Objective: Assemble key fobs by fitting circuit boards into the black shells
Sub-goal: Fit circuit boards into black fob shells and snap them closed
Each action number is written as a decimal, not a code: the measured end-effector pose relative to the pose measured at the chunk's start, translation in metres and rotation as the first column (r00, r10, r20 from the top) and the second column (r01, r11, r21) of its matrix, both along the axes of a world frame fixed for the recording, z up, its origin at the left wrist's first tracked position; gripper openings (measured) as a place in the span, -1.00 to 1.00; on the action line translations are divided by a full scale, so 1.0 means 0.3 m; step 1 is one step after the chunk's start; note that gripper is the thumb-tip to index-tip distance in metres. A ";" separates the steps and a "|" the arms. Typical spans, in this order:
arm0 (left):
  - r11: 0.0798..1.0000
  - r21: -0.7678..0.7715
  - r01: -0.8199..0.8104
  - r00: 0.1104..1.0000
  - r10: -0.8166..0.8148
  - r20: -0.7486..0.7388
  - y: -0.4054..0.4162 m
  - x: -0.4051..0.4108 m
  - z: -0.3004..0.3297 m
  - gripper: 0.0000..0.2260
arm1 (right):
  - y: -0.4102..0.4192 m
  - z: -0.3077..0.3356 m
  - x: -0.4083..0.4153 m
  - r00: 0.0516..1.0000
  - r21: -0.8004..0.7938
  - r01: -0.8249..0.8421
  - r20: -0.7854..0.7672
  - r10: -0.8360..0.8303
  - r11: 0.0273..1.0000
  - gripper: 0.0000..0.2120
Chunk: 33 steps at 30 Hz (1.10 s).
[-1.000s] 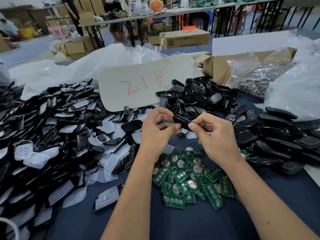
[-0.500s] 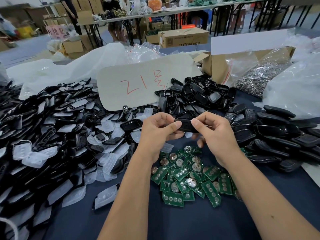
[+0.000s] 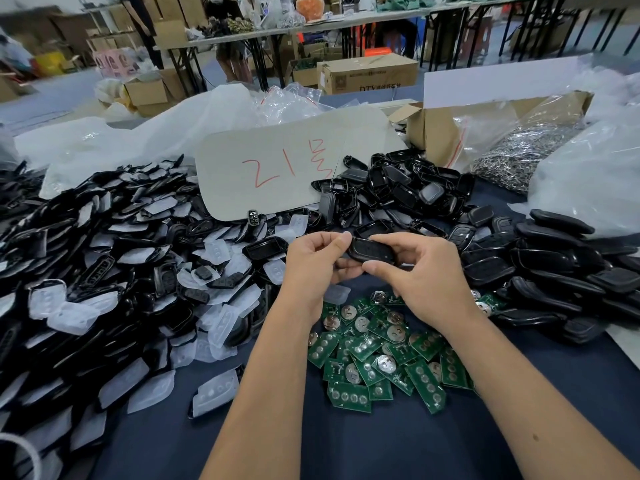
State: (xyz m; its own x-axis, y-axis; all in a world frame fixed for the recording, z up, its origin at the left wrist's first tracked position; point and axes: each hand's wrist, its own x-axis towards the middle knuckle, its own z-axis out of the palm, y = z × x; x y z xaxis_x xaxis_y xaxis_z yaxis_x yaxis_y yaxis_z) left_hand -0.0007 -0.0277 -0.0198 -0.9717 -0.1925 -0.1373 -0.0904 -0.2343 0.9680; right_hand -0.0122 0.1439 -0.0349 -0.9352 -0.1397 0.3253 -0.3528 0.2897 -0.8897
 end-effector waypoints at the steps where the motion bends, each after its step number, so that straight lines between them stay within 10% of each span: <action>1: 1.000 -0.006 -0.001 1.000 0.001 -0.001 0.002 0.002 0.000 -0.87 | 0.001 0.000 0.001 1.000 -0.004 0.003 -0.003 -0.003 1.000 -0.65; 12: 0.990 -0.106 -0.092 0.992 0.082 -0.101 0.129 -0.017 0.020 -0.92 | 0.097 0.080 0.001 0.980 0.285 0.150 -0.166 -0.106 0.947 -0.62; 24: 0.953 -0.255 0.160 0.983 -0.176 -0.042 0.595 -0.102 0.045 -0.64 | 0.461 0.161 -0.027 0.847 0.562 0.525 -0.265 -0.462 0.640 -0.63; 33: 0.819 -0.573 0.014 0.978 -0.131 -0.163 0.534 -0.099 0.070 -0.82 | 0.432 0.197 -0.039 0.880 0.529 0.473 -0.242 -0.409 0.704 -0.72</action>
State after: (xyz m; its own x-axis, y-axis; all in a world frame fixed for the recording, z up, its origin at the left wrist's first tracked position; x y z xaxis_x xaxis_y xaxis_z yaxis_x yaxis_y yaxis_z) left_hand -0.0303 0.1324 0.0011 -0.9816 -0.1074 0.1582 0.1099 0.3600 0.9264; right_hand -0.0238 0.2736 0.0243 -0.9040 0.0954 0.4166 -0.1322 0.8645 -0.4849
